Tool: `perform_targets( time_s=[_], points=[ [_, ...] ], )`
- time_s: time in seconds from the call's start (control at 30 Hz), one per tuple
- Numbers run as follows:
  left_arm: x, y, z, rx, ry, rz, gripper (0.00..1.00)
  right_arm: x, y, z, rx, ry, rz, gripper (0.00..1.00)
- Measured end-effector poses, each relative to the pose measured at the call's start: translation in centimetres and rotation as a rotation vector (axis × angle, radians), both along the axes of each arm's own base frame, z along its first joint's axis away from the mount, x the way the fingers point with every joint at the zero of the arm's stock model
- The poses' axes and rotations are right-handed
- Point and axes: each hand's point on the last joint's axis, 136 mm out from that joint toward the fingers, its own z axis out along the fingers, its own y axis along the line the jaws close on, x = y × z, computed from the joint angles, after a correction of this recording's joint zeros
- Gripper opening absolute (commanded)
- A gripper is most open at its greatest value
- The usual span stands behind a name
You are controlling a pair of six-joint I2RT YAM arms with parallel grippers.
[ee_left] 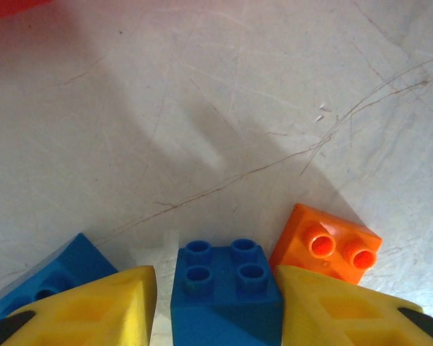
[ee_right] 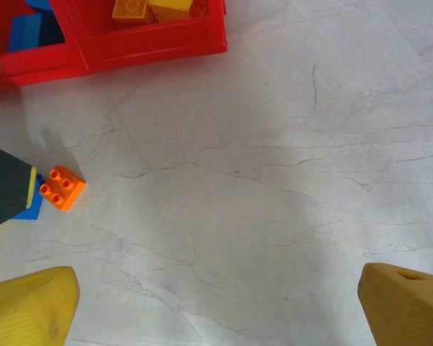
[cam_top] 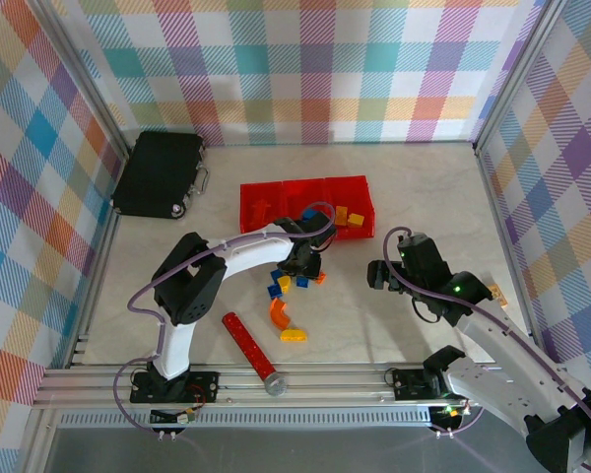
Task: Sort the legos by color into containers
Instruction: Pick up the lego from the center of the table.
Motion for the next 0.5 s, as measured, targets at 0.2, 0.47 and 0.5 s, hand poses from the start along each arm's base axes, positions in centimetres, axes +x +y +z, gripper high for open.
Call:
perform_targets(
  time_s=[0.2,0.47,0.5],
  points=[
    [-0.06,0.02,-0.46,0.004,0.007,0.001,0.41,-0.02,-0.01,-0.02,-0.001,0.001,0.001,0.99],
    [0.04,0.07,-0.65,0.004,0.009,0.015,0.23,-0.01,-0.04,-0.02,-0.003,0.000,0.002,0.99],
    [0.04,0.07,-0.64,0.004,0.008,0.019,0.21,-0.01,-0.04,-0.02,-0.003,0.000,0.002,0.99]
  ],
)
